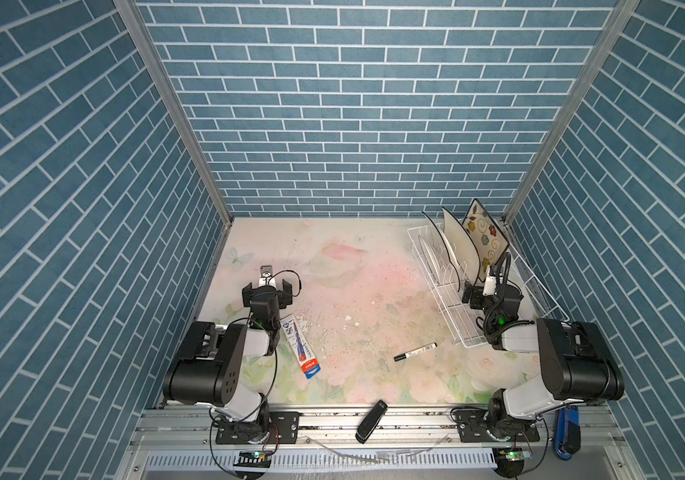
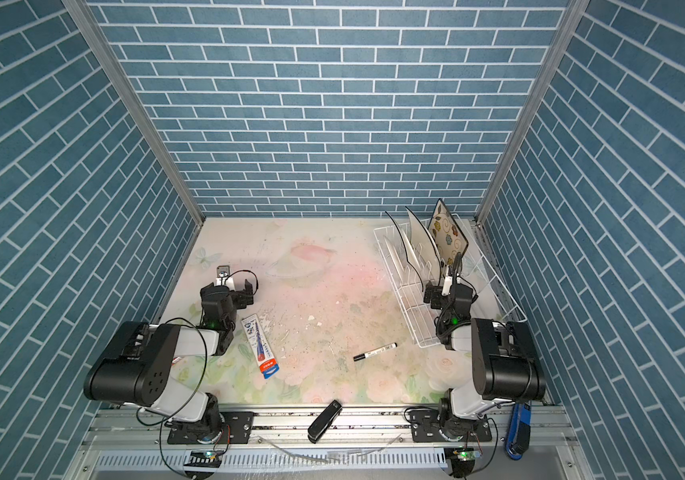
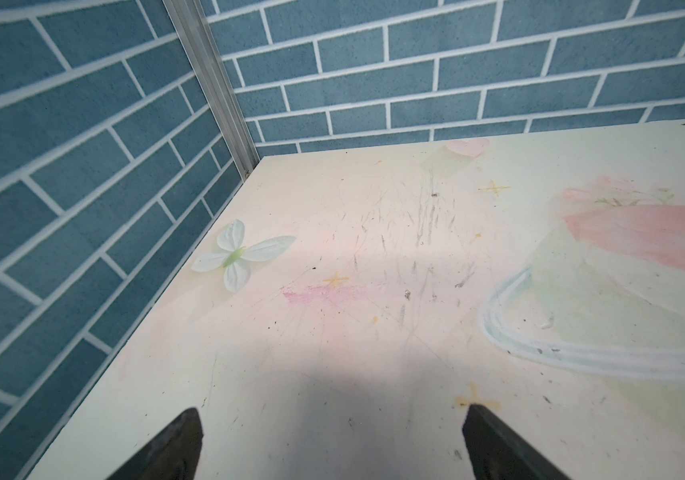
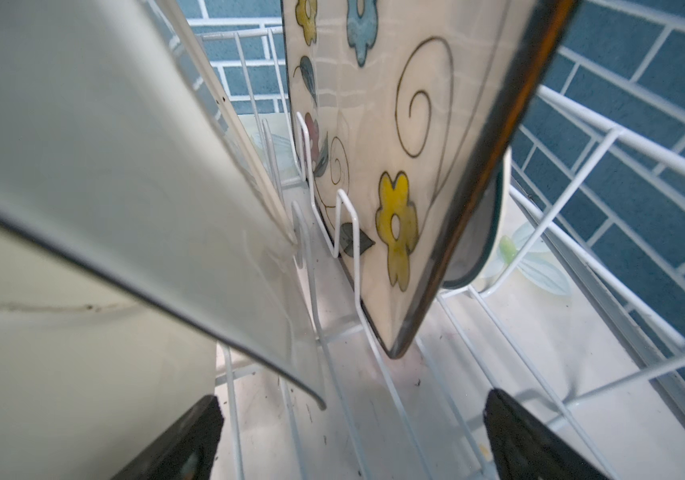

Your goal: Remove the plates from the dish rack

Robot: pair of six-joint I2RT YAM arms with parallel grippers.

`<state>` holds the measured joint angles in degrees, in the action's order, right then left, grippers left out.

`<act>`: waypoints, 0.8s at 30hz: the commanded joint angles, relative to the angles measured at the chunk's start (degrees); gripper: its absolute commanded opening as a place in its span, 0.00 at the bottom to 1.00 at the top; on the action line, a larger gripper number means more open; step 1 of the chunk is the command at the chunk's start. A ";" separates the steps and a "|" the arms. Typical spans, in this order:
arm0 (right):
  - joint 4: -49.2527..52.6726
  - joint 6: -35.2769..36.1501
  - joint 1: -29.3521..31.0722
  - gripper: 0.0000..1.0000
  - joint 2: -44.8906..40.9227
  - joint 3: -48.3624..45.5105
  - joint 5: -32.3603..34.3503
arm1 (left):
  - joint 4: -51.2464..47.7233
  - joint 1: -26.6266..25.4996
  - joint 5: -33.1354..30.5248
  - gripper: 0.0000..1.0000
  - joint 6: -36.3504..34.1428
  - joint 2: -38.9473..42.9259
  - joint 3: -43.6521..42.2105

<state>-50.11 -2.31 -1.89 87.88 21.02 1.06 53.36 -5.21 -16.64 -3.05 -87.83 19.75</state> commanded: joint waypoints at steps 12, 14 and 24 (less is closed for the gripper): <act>0.30 0.20 -0.36 0.99 0.37 1.43 -0.56 | -1.07 0.38 0.74 1.00 -0.03 0.06 1.26; 0.37 0.20 -0.39 0.99 0.43 1.40 -0.60 | -0.99 0.38 0.73 1.00 -0.03 0.06 1.26; 0.45 0.11 -0.39 0.99 0.41 1.46 -0.64 | -1.07 0.47 0.82 1.00 0.02 0.12 1.26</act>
<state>-50.11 -2.31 -1.89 87.88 21.02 1.04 53.17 -5.08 -16.36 -3.03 -87.83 20.12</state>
